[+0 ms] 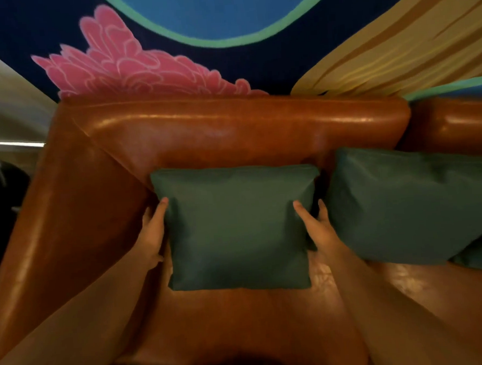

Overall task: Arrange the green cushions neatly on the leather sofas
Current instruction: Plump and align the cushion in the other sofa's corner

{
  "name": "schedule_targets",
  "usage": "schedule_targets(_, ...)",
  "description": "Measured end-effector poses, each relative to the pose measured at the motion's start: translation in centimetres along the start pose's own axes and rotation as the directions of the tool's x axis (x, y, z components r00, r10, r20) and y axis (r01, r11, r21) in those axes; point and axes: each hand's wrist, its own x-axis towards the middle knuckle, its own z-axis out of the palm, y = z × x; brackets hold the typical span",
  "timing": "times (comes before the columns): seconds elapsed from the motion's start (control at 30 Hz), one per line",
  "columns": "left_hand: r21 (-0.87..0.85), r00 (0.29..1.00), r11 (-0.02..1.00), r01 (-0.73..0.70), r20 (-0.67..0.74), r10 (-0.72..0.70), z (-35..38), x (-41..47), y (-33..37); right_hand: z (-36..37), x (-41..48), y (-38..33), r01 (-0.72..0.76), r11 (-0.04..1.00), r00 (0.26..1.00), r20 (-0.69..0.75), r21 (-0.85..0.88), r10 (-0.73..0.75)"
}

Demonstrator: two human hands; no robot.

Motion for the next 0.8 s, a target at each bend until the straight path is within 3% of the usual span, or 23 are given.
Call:
schedule_targets(0.17, -0.145, 0.983, 0.987, -0.070, 0.156, 0.093, 2.7, 2.1, -1.5, 3.4, 0.9, 1.7, 0.038, 0.984, 0.999, 0.011, 0.175, -0.041)
schedule_targets(0.47, -0.166, 0.957, 0.946, -0.279, 0.028, 0.288, 2.1, -0.2, 0.3, 3.4, -1.0, -0.9, 0.209, 0.938, 0.973, 0.038, 0.277, -0.228)
schedule_targets(0.57, -0.190, 0.977, 0.962, -0.196, 0.044, 0.207, 2.4, -0.9, 1.9, 3.5, -0.5, -0.9, 0.150, 0.923, 0.980, 0.073, 0.355, -0.187)
schedule_targets(0.67, -0.294, 0.995, 0.953, -0.071, 0.040, 0.087, 1.9, -0.8, 1.8, 2.9, -1.1, 0.5, -0.073, 0.868, 0.995, 0.094, 0.491, 0.030)
schedule_targets(0.73, -0.301, 0.999, 0.953, -0.023, 0.040, 0.037, 1.8, -0.5, 1.1, 3.0, -1.5, 1.3, -0.130, 0.875, 0.991, 0.072, 0.467, 0.109)
schedule_targets(0.8, -0.303, 0.997, 0.953, -0.022, 0.064, 0.043, 2.1, -0.7, 0.6, 3.8, -1.7, 1.6, -0.127, 0.888, 0.990, 0.109, 0.441, 0.088)
